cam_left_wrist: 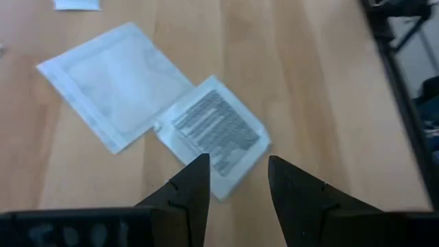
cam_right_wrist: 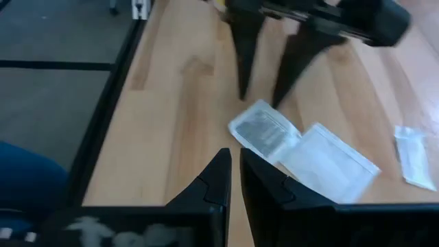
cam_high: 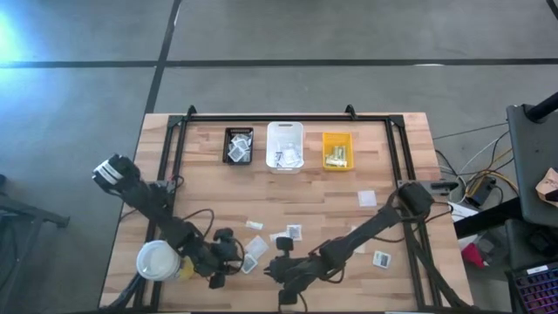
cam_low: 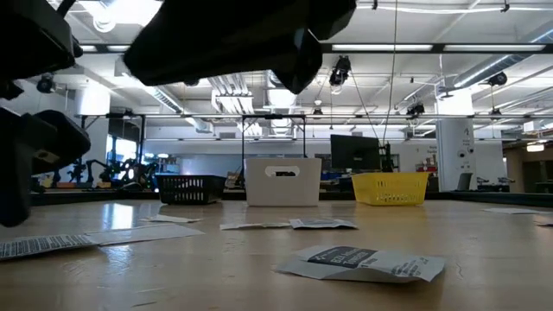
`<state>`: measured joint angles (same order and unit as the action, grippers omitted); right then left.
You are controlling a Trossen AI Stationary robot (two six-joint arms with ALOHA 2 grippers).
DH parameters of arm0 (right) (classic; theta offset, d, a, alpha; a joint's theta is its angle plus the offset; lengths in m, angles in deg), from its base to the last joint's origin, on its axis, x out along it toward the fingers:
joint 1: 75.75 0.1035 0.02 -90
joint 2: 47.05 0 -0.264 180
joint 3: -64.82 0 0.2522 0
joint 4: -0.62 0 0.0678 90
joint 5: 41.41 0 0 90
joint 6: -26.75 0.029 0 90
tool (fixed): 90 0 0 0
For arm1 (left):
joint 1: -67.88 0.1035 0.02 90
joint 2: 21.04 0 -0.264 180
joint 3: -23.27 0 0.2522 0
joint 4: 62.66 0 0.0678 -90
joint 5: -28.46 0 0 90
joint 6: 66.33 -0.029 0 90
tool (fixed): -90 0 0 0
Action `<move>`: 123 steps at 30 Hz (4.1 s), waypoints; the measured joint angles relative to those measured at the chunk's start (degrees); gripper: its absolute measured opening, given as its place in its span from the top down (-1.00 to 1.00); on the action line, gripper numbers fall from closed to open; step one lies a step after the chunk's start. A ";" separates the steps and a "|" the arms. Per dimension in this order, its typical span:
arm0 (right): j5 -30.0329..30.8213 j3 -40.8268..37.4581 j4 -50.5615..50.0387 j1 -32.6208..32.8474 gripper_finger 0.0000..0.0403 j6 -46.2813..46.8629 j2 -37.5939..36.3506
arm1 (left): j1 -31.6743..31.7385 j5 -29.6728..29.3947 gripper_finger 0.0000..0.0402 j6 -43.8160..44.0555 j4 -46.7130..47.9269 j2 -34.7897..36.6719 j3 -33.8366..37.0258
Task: Pick & Place First Aid Supplies
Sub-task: Put the towelette pack into the black basket
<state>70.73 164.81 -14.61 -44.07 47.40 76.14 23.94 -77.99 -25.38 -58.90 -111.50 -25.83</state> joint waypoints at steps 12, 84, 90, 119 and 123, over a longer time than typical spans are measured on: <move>-2.68 1.47 6.16 -0.09 0.84 -5.35 3.70 | -0.02 -3.37 0.29 3.21 -0.62 -3.38 -0.02; 0.80 25.82 -24.40 -2.75 0.38 -64.07 16.40 | -0.02 -5.39 0.29 23.62 -1.83 -4.28 0.02; 1.62 28.81 -26.85 -2.73 0.37 -62.41 18.32 | -0.04 -5.39 0.29 23.63 -1.85 -4.28 0.02; 2.02 26.89 -25.36 -4.09 0.57 -62.63 18.43 | 0.10 -6.69 0.29 27.13 -5.68 -4.41 0.11; 2.02 26.89 -24.97 -4.09 0.71 -62.63 18.43 | 0.13 -6.81 0.29 27.10 -5.80 -4.41 0.11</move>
<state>72.76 191.70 -39.59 -48.15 -15.23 94.57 24.07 -84.80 1.72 -64.70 -115.91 -25.72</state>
